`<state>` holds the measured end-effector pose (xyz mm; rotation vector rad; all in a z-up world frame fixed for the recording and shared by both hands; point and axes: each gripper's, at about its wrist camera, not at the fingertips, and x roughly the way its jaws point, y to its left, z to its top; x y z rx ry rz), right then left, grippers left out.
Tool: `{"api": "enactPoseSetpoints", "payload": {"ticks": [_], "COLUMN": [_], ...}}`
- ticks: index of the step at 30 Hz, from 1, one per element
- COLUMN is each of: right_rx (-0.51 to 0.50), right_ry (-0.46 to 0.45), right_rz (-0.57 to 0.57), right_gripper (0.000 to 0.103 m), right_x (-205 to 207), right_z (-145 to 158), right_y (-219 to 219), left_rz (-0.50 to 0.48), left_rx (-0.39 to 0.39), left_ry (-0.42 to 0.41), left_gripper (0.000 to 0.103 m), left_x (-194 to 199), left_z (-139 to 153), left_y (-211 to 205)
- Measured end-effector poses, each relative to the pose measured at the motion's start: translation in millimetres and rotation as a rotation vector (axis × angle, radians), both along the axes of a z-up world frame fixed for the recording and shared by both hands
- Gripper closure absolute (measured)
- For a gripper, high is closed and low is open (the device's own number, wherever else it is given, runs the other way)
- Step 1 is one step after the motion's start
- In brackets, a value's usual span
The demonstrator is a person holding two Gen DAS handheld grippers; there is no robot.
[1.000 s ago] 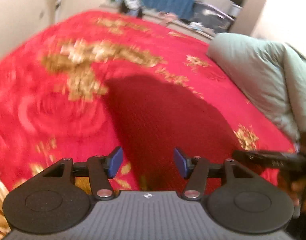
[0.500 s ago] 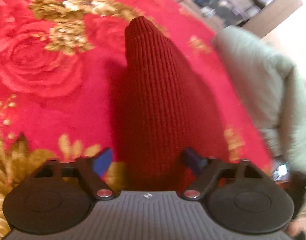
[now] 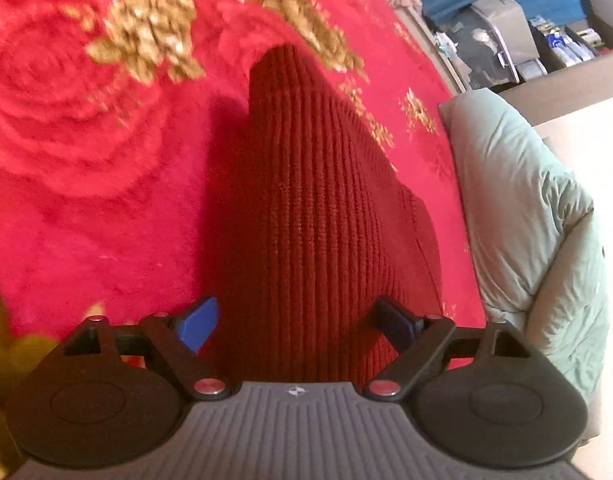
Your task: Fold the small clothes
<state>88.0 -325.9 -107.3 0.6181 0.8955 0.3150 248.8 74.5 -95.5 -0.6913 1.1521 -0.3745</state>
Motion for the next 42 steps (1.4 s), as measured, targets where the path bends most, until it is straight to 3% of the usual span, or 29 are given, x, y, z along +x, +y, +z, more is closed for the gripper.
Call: {"api": "enactPoseSetpoints", "payload": {"ticks": [5,9,13,15,20,23,27,30,33,35,37,39,42], "right_rx": [-0.010,-0.002,-0.026,-0.011,-0.006,-0.026,-0.055,-0.162,-0.207,-0.274,-0.252,-0.230,-0.225], "right_ry": [-0.023,-0.054,-0.111,-0.132,-0.186,-0.213,-0.242,-0.223,-0.197,-0.191,-0.176,-0.162,-0.120], "right_rz": [0.003,-0.023,-0.027,-0.032,-0.012,-0.002,0.024,0.081,0.132,0.130,0.129,0.124,0.134], "right_gripper": [0.016,0.027,0.053,0.059,0.062,0.063,0.065,0.068,0.068,0.068,0.067,0.067,0.057], "right_x": [0,-5,-12,-11,9,33,66,88,99,98,98,99,97], "right_z": [-4,-3,7,11,19,25,34,40,40,44,43,41,41], "right_y": [6,4,10,12,44,82,127,162,179,186,181,176,175], "left_rz": [-0.028,-0.030,-0.063,-0.076,-0.058,-0.029,0.074,0.206,0.318,0.259,0.175,0.089,0.041], "left_rx": [-0.025,0.034,0.187,0.237,0.324,0.385,0.397,0.403,0.382,0.312,0.285,0.338,0.493], "left_ry": [-0.010,-0.090,-0.203,-0.289,-0.481,-0.545,-0.512,-0.412,-0.423,-0.393,-0.352,-0.316,-0.303], "left_gripper": [0.010,0.021,0.035,0.038,0.038,0.037,0.033,0.030,0.030,0.036,0.045,0.066,0.060], "left_x": [27,32,21,16,13,17,30,43,32,28,23,16,7], "left_z": [-24,-21,11,32,79,93,97,92,100,98,89,75,52], "left_y": [-20,-36,-56,-63,-52,-29,18,62,99,109,107,97,83]}}
